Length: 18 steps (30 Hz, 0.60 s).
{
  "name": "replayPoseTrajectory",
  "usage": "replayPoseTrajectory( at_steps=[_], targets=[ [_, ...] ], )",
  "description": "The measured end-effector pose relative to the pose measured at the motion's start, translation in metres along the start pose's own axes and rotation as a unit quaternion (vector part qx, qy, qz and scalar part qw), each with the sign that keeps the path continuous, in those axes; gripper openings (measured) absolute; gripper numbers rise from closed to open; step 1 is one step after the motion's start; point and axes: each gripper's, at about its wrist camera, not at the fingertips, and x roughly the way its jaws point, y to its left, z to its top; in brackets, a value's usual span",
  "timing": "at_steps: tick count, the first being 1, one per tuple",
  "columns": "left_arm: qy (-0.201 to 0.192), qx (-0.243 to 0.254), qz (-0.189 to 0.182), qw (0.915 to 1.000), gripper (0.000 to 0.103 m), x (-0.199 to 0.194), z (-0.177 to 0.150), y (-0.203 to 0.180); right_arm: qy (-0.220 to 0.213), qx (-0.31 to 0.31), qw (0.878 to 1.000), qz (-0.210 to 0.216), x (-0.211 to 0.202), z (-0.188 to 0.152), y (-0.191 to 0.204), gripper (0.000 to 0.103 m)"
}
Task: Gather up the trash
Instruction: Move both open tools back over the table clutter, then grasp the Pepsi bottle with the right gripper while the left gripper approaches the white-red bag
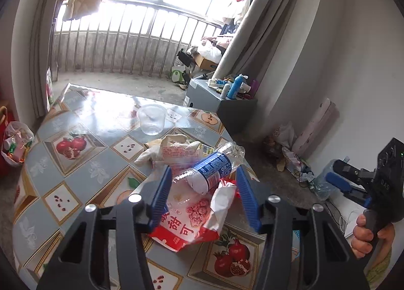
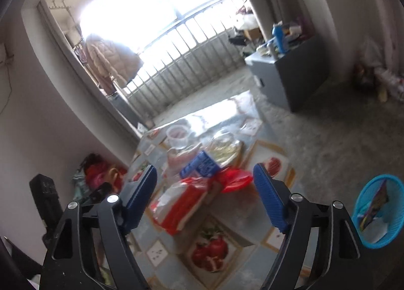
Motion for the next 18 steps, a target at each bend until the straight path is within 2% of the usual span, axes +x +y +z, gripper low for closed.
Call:
replayPoseTrajectory(
  at_steps=[2, 6, 10, 15, 18],
  targets=[
    [0.012, -0.001, 0.003, 0.9999, 0.037, 0.018, 0.003, 0.008, 0.027, 0.016, 0.999, 0.022, 0.021, 0.002, 0.006, 0.062],
    [0.046, -0.009, 0.008, 0.9989, 0.022, 0.06, 0.006, 0.026, 0.086, 0.053, 0.993, 0.053, 0.068, 0.01, 0.014, 0.058],
    [0.074, -0.028, 0.016, 0.9967, 0.015, 0.096, 0.006, 0.04, 0.145, 0.089, 0.984, 0.061, 0.112, 0.016, 0.014, 0.058],
    [0.14, -0.044, -0.005, 0.9891, 0.015, 0.138, -0.005, 0.049, 0.189, 0.104, 0.976, 0.02, 0.153, 0.009, 0.008, 0.058],
    [0.154, -0.041, -0.028, 0.9869, 0.015, 0.14, -0.011, 0.042, 0.21, 0.106, 0.972, 0.0, 0.16, 0.004, 0.003, 0.058]
  ],
)
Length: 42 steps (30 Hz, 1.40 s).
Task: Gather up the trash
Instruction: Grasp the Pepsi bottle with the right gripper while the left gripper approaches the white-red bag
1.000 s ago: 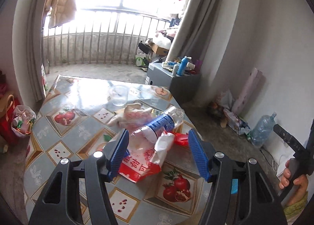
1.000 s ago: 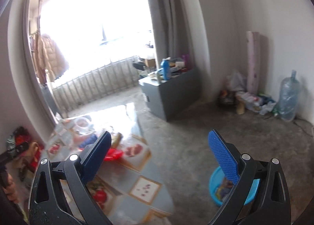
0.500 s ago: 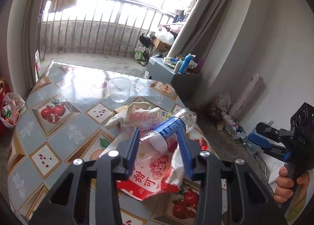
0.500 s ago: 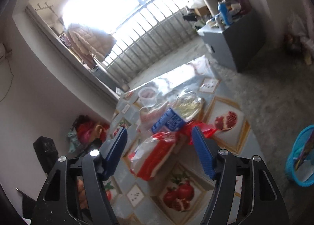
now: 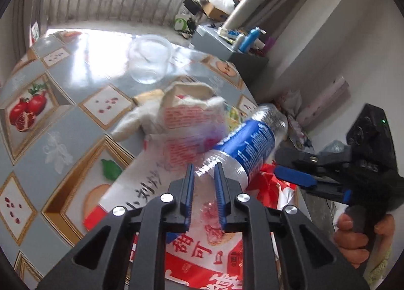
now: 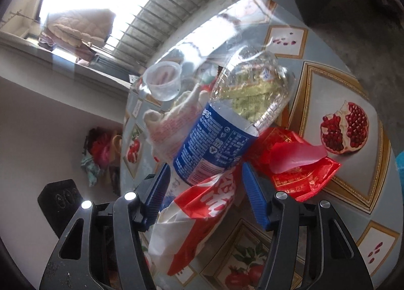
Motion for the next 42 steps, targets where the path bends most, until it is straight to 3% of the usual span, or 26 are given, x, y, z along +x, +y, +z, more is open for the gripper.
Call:
replayPoseTrajectory(
  at_steps=[3, 7, 15, 22, 31, 36, 42],
  targets=[
    [0.03, 0.001, -0.043, 0.9986, 0.015, 0.003, -0.009, -0.006, 0.013, -0.005, 1.0, -0.014, 0.003, -0.002, -0.002, 0.058],
    [0.05, 0.0, -0.073, 0.996, 0.015, 0.007, -0.021, -0.015, 0.023, 0.0, 0.999, -0.022, 0.007, -0.002, -0.011, 0.06],
    [0.066, -0.013, -0.098, 0.9929, 0.015, 0.017, -0.028, -0.017, 0.032, 0.005, 0.999, -0.006, -0.002, 0.003, -0.014, 0.062],
    [0.072, -0.015, -0.11, 0.9912, 0.015, 0.016, -0.042, -0.023, 0.028, -0.011, 0.999, -0.024, 0.006, 0.001, -0.009, 0.061],
    [0.086, -0.014, -0.135, 0.987, 0.015, 0.009, -0.054, -0.032, 0.027, -0.019, 0.999, -0.024, -0.006, -0.022, -0.015, 0.059],
    [0.105, -0.001, -0.168, 0.9802, 0.015, 0.0, -0.078, -0.05, 0.031, -0.034, 0.998, -0.034, -0.018, -0.039, -0.018, 0.059],
    [0.102, 0.008, -0.167, 0.9806, 0.015, -0.003, -0.082, -0.06, 0.033, -0.071, 0.995, -0.067, -0.022, -0.042, -0.008, 0.061]
  ],
)
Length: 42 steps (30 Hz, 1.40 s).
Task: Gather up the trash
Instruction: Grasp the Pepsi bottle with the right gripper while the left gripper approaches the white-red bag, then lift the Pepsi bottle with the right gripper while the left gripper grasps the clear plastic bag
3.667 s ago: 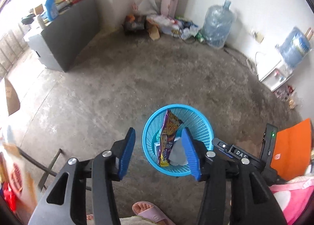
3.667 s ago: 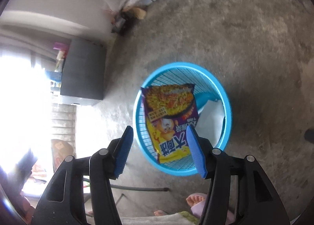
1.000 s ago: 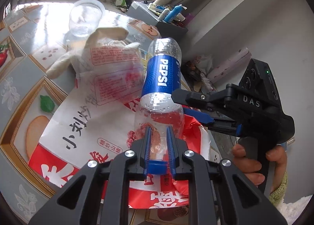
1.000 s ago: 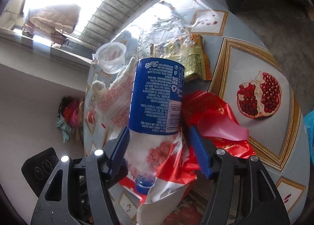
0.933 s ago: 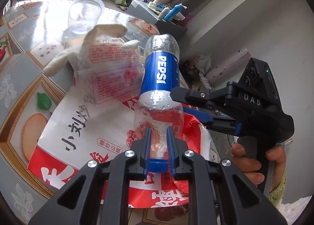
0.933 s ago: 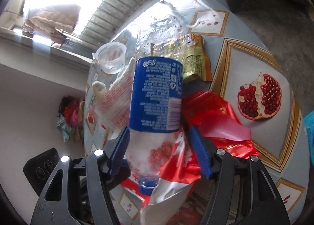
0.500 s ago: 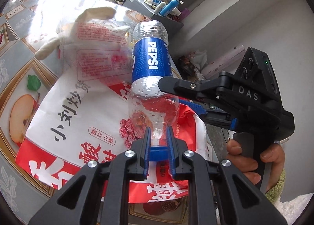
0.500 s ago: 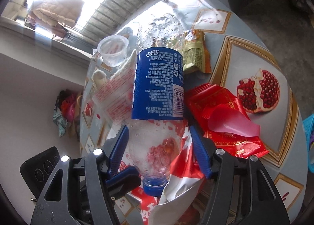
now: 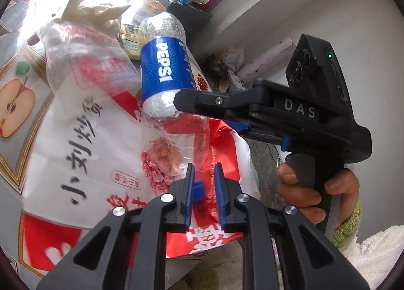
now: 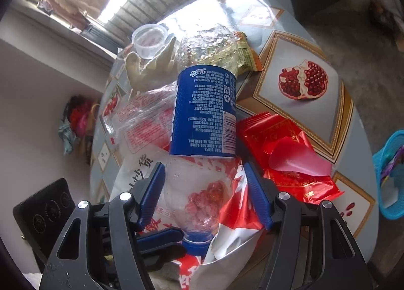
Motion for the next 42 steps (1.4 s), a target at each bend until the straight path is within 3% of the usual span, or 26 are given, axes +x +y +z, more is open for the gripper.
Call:
replayPoseTrajectory(
  at_steps=[9, 20, 25, 30, 36, 40, 42],
  targets=[
    [-0.054, -0.008, 0.042, 0.9977, 0.015, -0.031, 0.013, 0.018, -0.013, 0.001, 1.0, -0.009, 0.003, 0.015, 0.009, 0.069],
    [-0.126, -0.051, 0.114, 0.9842, 0.015, -0.072, 0.026, 0.055, 0.0, 0.007, 1.0, 0.002, 0.016, 0.008, 0.007, 0.067],
    [-0.121, -0.087, 0.13, 0.9803, 0.016, -0.074, 0.035, 0.081, -0.006, 0.008, 1.0, 0.013, 0.015, 0.006, 0.003, 0.064],
    [-0.098, -0.127, 0.132, 0.9782, 0.025, -0.059, 0.044, 0.105, -0.014, 0.023, 0.999, 0.023, 0.007, 0.004, -0.012, 0.064],
    [-0.098, -0.171, 0.085, 0.9765, 0.025, -0.047, 0.057, 0.12, -0.009, 0.032, 0.999, 0.042, 0.008, 0.004, -0.019, 0.063],
    [-0.1, -0.171, 0.096, 0.9754, 0.024, -0.041, 0.061, 0.119, -0.001, 0.034, 0.998, 0.052, 0.009, 0.006, -0.02, 0.062],
    [-0.103, -0.164, 0.105, 0.9754, 0.014, -0.038, 0.063, 0.116, 0.003, 0.034, 0.998, 0.055, 0.01, 0.007, -0.02, 0.062]
  ],
)
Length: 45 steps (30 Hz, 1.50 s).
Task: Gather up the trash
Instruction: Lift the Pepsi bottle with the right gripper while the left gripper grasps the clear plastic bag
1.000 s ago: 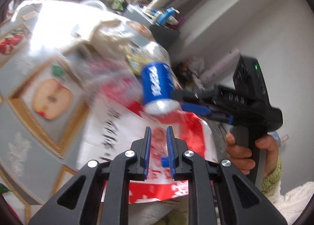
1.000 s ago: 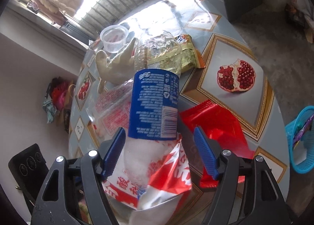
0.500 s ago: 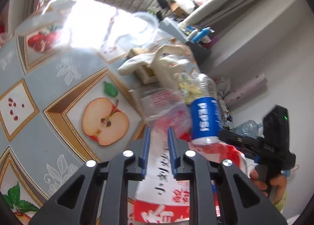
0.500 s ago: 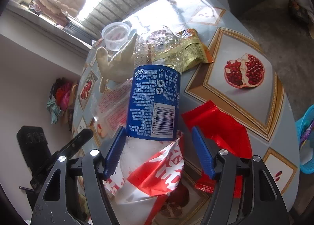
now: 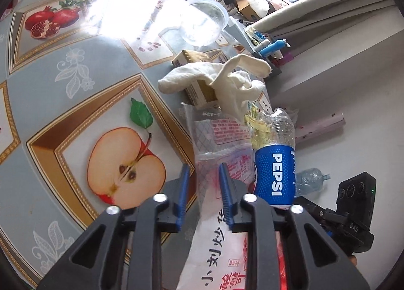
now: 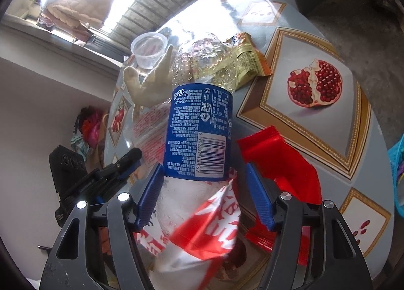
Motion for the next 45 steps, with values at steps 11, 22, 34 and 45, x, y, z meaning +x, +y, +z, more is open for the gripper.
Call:
replayPoseTrajectory(
  at_steps=[11, 22, 34, 45],
  targets=[
    [-0.05, 0.094, 0.035, 0.9936, 0.009, -0.015, -0.01, -0.032, 0.008, 0.013, 1.0, 0.005, 0.004, 0.007, 0.003, 0.068],
    [-0.05, 0.107, 0.029, 0.9926, 0.008, -0.016, -0.018, -0.039, 0.014, 0.018, 1.0, -0.014, 0.022, 0.019, 0.009, 0.063],
    [-0.113, 0.139, 0.002, 0.9838, 0.006, -0.065, -0.02, -0.061, -0.049, 0.05, 0.993, 0.095, -0.023, 0.008, -0.002, 0.056],
    [-0.154, 0.225, -0.075, 0.9591, 0.005, -0.118, -0.026, -0.143, -0.199, 0.049, 0.966, 0.158, -0.163, -0.018, -0.032, 0.056]
  ],
)
